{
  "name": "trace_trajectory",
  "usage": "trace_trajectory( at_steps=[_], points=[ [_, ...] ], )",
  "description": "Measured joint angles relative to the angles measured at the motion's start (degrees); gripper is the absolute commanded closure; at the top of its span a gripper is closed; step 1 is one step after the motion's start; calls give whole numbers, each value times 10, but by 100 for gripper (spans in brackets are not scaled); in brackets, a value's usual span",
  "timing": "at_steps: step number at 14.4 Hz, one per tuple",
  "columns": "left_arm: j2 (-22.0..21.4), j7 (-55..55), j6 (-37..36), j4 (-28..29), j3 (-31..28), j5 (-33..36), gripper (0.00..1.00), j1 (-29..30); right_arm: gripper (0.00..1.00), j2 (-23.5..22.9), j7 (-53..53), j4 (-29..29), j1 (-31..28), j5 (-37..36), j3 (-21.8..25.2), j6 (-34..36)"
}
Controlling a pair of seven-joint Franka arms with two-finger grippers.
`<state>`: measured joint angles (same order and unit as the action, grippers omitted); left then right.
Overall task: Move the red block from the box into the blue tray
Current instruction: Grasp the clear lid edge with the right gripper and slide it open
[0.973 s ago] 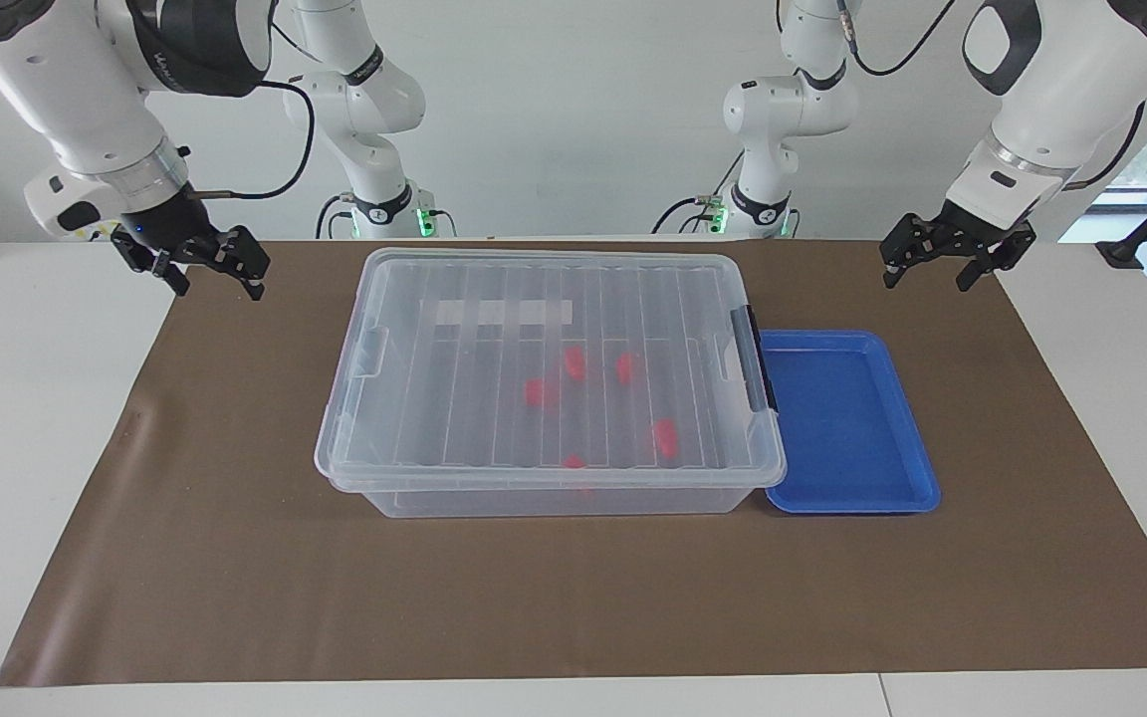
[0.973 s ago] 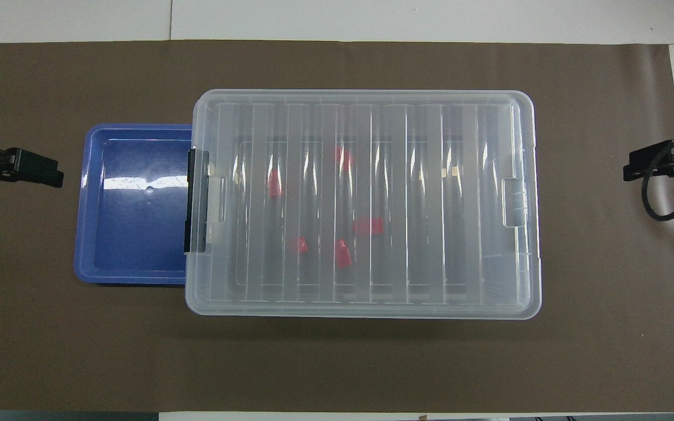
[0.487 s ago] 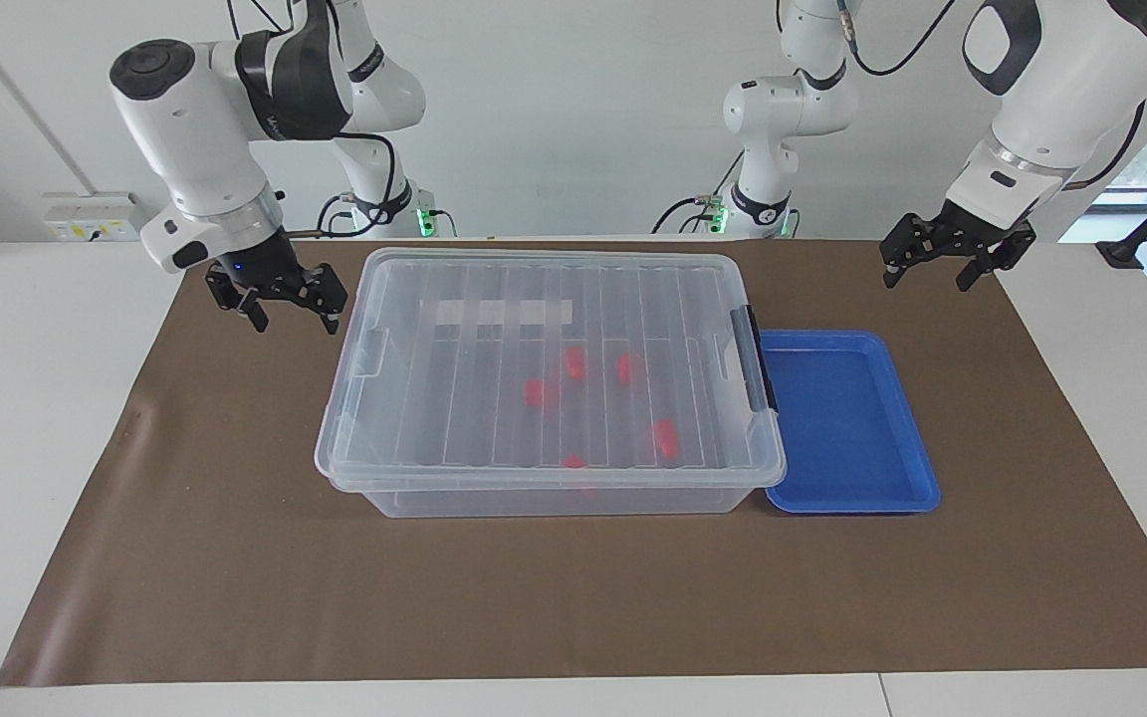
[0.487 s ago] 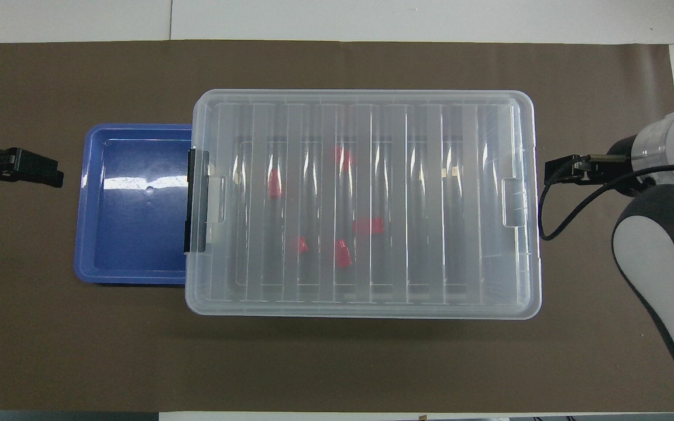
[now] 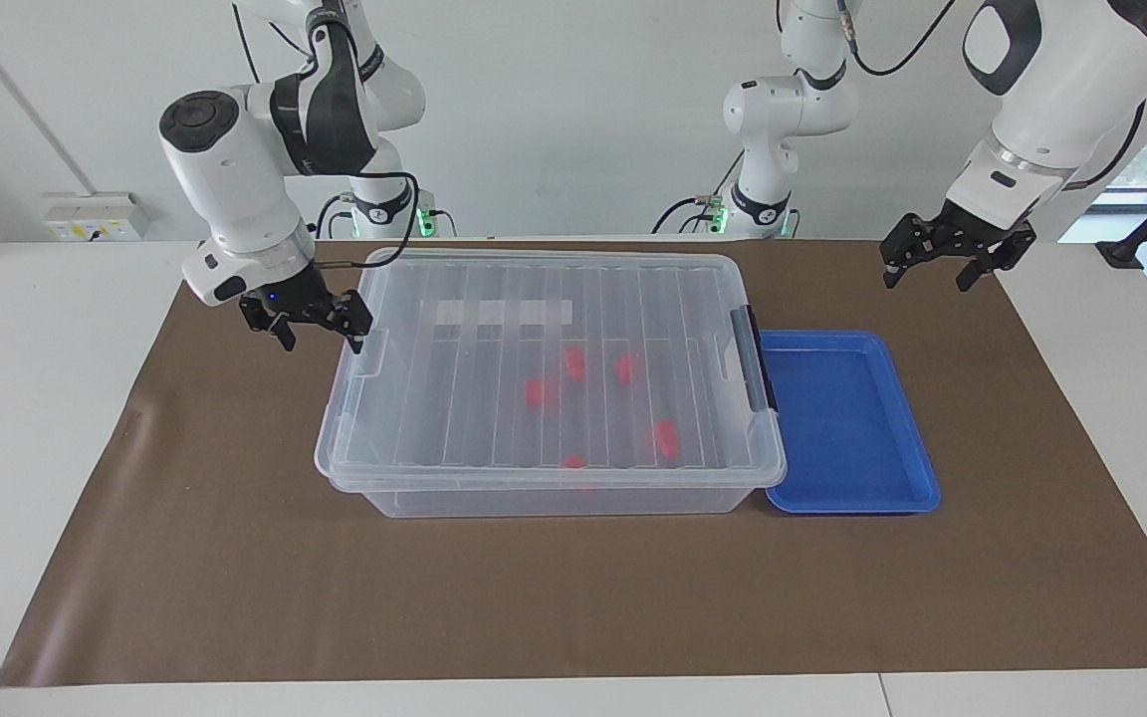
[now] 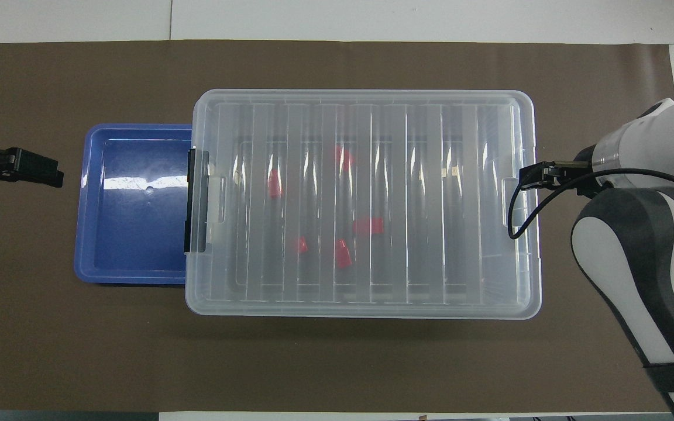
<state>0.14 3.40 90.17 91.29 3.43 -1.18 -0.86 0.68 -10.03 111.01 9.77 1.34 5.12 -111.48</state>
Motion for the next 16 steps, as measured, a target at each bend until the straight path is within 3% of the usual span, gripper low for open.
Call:
trace_trajectory(
  at_steps=[5,16],
  points=[
    [0,0,0,0,0,0,0,0,0,-3,0,33,0,0,1,-41],
    [0,0,0,0,0,0,0,0,0,-3,37,49,-45,0,3,-45]
  ],
)
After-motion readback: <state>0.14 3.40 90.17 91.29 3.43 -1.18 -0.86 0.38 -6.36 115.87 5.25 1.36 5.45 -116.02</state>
